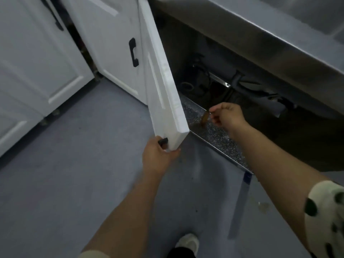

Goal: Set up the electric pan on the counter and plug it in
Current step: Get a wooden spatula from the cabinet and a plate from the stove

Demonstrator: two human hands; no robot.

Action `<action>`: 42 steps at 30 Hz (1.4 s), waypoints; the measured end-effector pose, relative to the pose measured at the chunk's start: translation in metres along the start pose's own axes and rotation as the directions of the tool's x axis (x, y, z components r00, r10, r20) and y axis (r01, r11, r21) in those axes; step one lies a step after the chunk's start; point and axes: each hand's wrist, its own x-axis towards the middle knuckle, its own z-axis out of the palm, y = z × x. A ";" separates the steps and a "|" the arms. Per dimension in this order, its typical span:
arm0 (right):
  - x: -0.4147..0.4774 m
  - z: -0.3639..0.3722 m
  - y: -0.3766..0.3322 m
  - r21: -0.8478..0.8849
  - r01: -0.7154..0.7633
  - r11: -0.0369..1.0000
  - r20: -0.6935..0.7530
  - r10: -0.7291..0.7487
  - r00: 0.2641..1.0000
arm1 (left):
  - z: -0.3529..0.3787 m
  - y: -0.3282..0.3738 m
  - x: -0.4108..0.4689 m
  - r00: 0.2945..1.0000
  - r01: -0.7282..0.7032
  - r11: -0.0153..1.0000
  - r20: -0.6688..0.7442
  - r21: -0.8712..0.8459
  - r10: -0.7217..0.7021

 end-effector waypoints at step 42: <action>0.058 0.096 -0.024 -0.035 -0.099 0.994 0.028 0.100 0.995 | -0.057 0.032 0.114 0.955 0.204 0.963 -0.179 -0.177 -0.235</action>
